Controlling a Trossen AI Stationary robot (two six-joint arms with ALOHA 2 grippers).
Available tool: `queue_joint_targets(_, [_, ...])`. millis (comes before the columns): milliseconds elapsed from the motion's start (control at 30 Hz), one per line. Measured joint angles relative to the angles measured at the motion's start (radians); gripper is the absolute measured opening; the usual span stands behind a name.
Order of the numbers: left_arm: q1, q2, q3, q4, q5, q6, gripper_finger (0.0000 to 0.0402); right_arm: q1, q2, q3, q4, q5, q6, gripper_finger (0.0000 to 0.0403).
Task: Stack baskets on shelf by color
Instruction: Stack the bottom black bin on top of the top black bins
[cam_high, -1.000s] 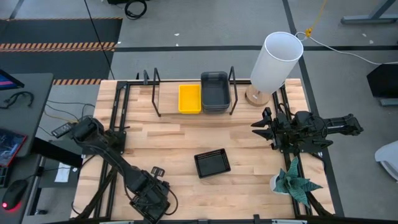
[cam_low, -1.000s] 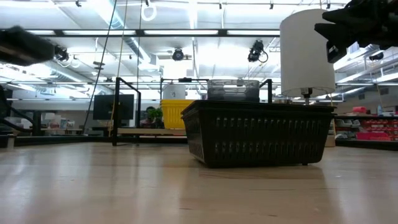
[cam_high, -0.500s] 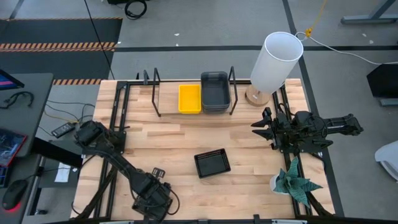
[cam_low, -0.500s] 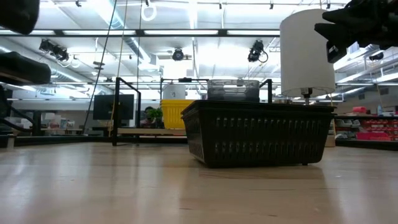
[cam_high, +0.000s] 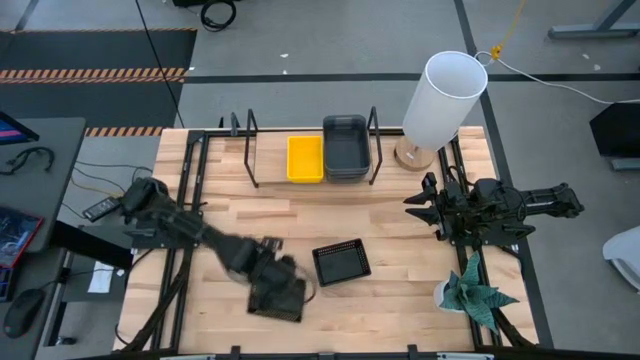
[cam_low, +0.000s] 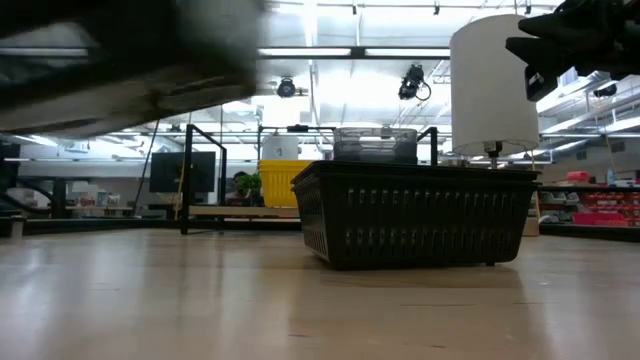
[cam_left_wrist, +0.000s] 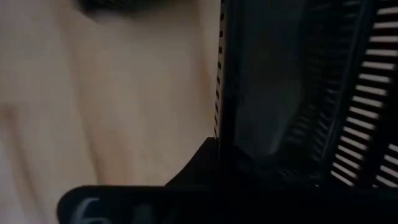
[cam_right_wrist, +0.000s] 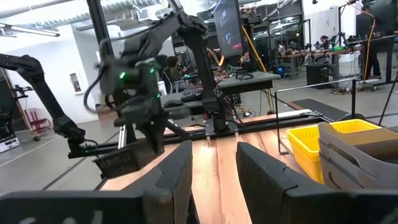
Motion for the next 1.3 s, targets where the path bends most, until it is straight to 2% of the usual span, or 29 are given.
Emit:
queue_joint_targets(100, [0.083,0.002,0.053,0.017,-0.004,0.001,0.0004,0.0,0.0,0.0,0.0,0.0,0.0,0.013])
queue_joint_targets(233, [0.179,0.008,0.065,0.149,-0.003,-0.017,0.0007,0.0,0.0,0.0,0.0,0.0,0.0,0.013])
queue_joint_targets(500, [0.284,0.01,0.065,0.423,0.024,0.017,0.0009,0.0,0.0,0.0,0.0,0.0,0.0,0.013])
queue_joint_targets(867, [0.289,0.122,0.065,0.524,0.011,0.002,0.001,0.0,0.0,0.0,0.001,0.0,0.0,0.013])
queue_joint_targets(1300, [0.279,0.209,0.064,0.427,0.071,-0.044,0.0011,0.0,0.0,0.0,0.009,0.0,0.0,0.013])
